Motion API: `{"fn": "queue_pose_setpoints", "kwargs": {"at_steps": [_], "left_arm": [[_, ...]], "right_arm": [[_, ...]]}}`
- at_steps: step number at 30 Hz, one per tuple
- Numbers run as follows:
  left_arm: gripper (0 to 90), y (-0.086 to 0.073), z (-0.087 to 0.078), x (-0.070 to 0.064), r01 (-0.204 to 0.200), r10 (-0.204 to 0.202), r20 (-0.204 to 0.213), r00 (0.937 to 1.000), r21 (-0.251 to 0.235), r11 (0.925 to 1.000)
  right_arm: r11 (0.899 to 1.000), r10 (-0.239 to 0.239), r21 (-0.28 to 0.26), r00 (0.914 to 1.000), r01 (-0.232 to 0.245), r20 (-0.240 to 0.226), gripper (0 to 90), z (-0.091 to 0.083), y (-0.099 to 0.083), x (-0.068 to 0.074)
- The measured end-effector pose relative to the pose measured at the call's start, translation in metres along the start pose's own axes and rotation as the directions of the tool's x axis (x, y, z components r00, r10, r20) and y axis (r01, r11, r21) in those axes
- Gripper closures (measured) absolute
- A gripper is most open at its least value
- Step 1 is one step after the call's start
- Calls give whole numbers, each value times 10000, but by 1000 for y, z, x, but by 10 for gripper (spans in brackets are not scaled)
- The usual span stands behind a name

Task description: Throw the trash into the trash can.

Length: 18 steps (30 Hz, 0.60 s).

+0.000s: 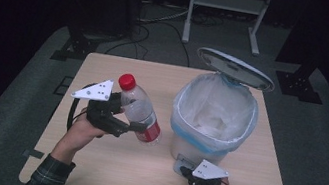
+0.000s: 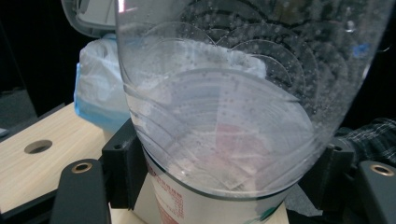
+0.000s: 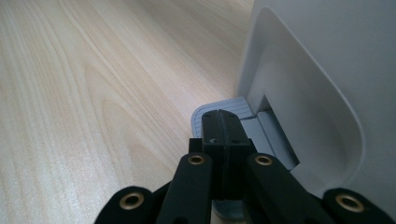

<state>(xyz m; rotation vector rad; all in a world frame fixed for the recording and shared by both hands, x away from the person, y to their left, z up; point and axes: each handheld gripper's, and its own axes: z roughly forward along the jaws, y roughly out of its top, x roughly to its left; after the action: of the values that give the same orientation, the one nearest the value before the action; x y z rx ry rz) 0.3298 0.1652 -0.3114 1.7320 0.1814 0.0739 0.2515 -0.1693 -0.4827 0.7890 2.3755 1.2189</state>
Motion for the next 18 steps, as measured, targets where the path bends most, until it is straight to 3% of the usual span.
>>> {"fn": "queue_pose_setpoints", "kwargs": {"at_steps": [18], "left_arm": [[280,38,6,6,-300,320,695,9971,-286,9991]], "right_arm": [[10000,7,-17,10000,-7,6,899,0,0,0]]}}
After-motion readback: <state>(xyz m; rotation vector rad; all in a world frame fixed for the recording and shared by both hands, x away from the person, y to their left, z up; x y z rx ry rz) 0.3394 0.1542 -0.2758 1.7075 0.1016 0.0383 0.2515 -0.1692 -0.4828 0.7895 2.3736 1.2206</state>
